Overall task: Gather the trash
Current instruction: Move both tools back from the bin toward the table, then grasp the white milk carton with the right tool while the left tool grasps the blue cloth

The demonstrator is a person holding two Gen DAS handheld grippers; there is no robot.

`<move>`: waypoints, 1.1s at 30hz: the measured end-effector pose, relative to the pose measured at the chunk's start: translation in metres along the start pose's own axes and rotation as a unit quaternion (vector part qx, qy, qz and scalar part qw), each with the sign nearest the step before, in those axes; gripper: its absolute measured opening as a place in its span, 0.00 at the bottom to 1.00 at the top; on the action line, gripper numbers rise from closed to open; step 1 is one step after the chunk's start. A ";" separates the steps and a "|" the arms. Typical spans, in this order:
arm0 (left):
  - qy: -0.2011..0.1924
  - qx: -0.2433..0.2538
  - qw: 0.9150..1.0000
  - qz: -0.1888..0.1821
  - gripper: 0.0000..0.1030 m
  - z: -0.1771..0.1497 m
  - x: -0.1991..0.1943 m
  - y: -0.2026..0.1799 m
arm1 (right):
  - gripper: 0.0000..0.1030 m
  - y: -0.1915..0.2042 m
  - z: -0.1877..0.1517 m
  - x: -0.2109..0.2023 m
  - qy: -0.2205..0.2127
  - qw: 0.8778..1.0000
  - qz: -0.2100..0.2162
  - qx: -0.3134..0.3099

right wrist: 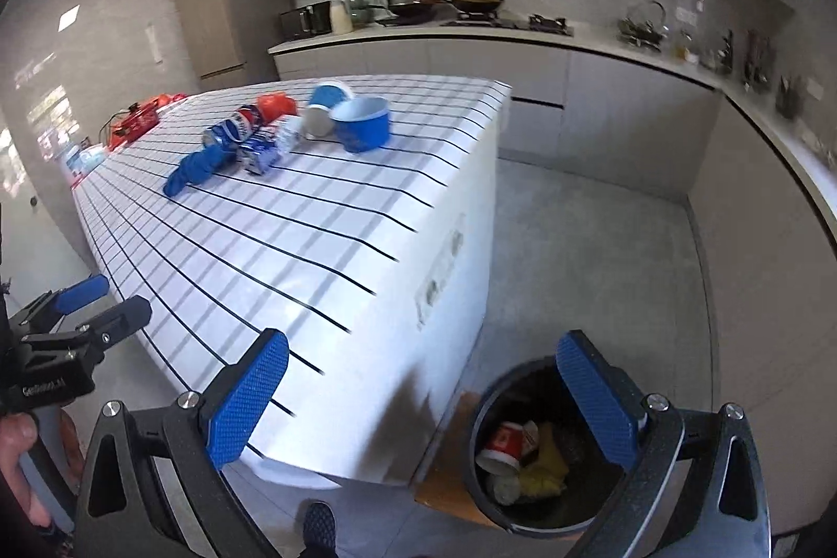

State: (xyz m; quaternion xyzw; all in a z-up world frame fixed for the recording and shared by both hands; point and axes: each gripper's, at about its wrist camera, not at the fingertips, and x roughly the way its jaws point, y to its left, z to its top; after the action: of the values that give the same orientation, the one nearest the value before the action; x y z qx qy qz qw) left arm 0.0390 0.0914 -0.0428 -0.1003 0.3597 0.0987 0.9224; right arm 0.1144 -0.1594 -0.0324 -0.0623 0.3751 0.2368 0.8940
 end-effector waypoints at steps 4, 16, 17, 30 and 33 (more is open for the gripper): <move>-0.012 -0.006 1.000 0.024 0.99 0.012 0.003 0.036 | 1.00 0.027 0.015 0.007 -0.007 1.000 0.003 -0.009; -0.023 -0.027 0.999 0.030 0.98 0.034 0.016 0.113 | 1.00 0.109 0.059 0.038 -0.025 0.999 0.000 -0.025; -0.023 -0.026 0.999 0.030 0.98 0.036 0.018 0.119 | 1.00 0.115 0.063 0.041 -0.027 0.999 -0.001 -0.026; -0.033 -0.010 0.999 0.028 0.88 0.083 0.062 0.182 | 0.92 0.178 0.113 0.098 -0.041 0.999 -0.003 -0.010; -0.028 -0.003 0.999 0.022 0.88 0.094 0.080 0.190 | 0.89 0.191 0.124 0.117 -0.040 0.999 -0.005 -0.007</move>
State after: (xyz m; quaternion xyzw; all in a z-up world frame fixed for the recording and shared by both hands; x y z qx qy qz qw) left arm 0.1091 0.3072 -0.0516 -0.0926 0.3356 0.1234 0.9293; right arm 0.1750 0.0891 -0.0134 -0.0612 0.3372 0.2373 0.9090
